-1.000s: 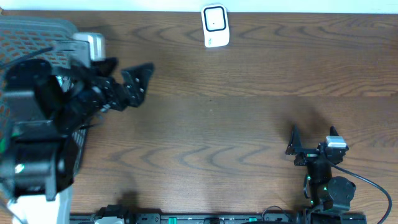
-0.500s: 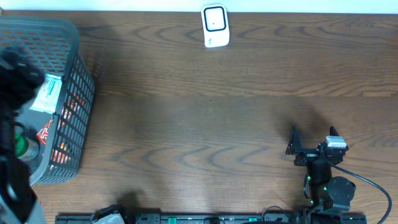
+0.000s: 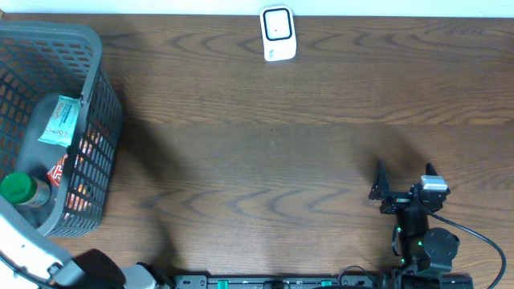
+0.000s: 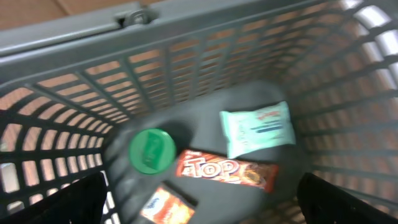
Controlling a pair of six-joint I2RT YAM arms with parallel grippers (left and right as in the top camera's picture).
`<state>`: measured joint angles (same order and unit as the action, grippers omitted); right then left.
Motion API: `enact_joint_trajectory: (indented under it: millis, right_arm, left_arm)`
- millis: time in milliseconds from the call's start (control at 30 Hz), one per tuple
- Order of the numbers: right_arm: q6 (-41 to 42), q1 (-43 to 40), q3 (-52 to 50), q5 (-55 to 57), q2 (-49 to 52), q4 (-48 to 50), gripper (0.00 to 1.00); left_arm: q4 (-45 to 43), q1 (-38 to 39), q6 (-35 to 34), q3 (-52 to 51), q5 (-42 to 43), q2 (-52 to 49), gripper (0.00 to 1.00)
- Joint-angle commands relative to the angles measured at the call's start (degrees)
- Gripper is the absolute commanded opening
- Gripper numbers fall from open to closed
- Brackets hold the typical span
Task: Scan the item barcode
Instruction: 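Move the left gripper over the basket toward the green-capped bottle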
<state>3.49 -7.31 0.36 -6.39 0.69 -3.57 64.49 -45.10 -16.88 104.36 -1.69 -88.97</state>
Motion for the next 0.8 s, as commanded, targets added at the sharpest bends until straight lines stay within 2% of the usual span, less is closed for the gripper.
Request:
enact_joint_trajectory:
  millis: [0, 367, 533, 767]
  right_arm:
    - [0.7, 0.6, 0.0, 0.1, -0.3, -0.2, 0.99]
    - [0.7, 0.6, 0.0, 0.1, -0.3, -0.2, 0.99]
    - [0.7, 0.6, 0.0, 0.1, -0.3, -0.2, 0.99]
    - [0.7, 0.6, 0.0, 0.1, -0.3, -0.2, 0.99]
  left_arm:
    - [0.2, -1.7, 5.5, -1.4, -0.5, -0.9, 0.98]
    - [-8.0, -2.7, 26.4, -18.2, 1.6, -0.9, 0.98]
    - [-11.5, -2.8, 30.0, -22.7, 1.6, -0.9, 0.98]
    - [-13.9, -5.2, 30.1, -24.8, 1.2, -1.4, 0.98]
